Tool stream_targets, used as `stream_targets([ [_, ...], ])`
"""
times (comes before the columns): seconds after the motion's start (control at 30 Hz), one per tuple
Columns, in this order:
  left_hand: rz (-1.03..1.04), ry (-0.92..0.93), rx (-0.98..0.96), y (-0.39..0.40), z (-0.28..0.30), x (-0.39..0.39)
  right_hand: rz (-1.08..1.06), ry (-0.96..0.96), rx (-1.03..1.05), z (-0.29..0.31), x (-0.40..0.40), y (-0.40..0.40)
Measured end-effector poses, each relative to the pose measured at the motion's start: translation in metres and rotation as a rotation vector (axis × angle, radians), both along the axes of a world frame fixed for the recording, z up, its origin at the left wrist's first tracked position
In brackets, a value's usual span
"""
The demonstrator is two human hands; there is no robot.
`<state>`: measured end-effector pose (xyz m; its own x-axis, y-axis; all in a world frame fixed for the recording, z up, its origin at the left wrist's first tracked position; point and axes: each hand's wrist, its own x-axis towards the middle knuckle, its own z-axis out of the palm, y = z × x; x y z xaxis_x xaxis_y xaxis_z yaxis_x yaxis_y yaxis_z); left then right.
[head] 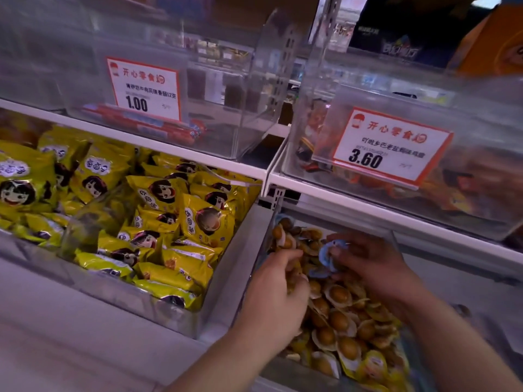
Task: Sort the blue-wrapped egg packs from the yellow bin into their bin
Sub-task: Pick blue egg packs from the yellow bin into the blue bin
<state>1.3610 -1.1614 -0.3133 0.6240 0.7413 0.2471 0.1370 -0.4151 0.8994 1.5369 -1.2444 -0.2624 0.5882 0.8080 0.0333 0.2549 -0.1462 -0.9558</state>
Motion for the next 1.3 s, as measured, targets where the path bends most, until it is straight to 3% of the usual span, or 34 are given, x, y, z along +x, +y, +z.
stream_targets([
  [0.13, 0.019, 0.159, 0.282, 0.002, -0.004, 0.006, -0.104, 0.025, 0.089, -0.015, 0.000, -0.024],
  [0.27, -0.016, 0.377, 0.613, 0.007, -0.007, 0.017, -0.222, -0.176, 0.114, -0.027, 0.001, -0.030],
  [0.5, -0.169, 0.577, 0.653, 0.013, -0.004, 0.045, -0.329, -0.284, 0.143, -0.023, -0.002, -0.030],
  [0.6, -0.137, 0.496, 0.595, 0.011, -0.001, 0.048, -0.330, -0.365, 0.060, -0.024, -0.004, -0.031],
  [0.7, -0.118, 0.323, 0.572, 0.008, -0.002, 0.043, -0.228, -0.594, -0.080, -0.029, -0.012, -0.034],
  [0.8, -0.084, 0.204, 0.518, 0.005, -0.003, 0.034, -0.110, -0.779, -0.055, -0.034, -0.017, -0.034],
  [1.0, -0.036, 0.037, 0.390, 0.007, -0.001, 0.016, 0.035, -0.819, -0.129, -0.035, -0.021, -0.032],
  [1.07, -0.037, 0.000, 0.347, 0.006, 0.001, 0.013, -0.065, -0.752, -0.067, -0.031, -0.022, -0.033],
  [1.13, -0.017, -0.074, 0.289, 0.003, 0.005, 0.012, -0.203, -0.538, -0.005, -0.026, -0.023, -0.033],
  [1.2, 0.019, -0.184, 0.241, -0.005, 0.009, 0.014, -0.279, -0.064, 0.072, -0.020, -0.027, -0.035],
  [1.3, -0.001, -0.274, 0.227, -0.026, 0.013, 0.023, -0.110, 0.804, 0.177, -0.005, -0.046, -0.040],
])
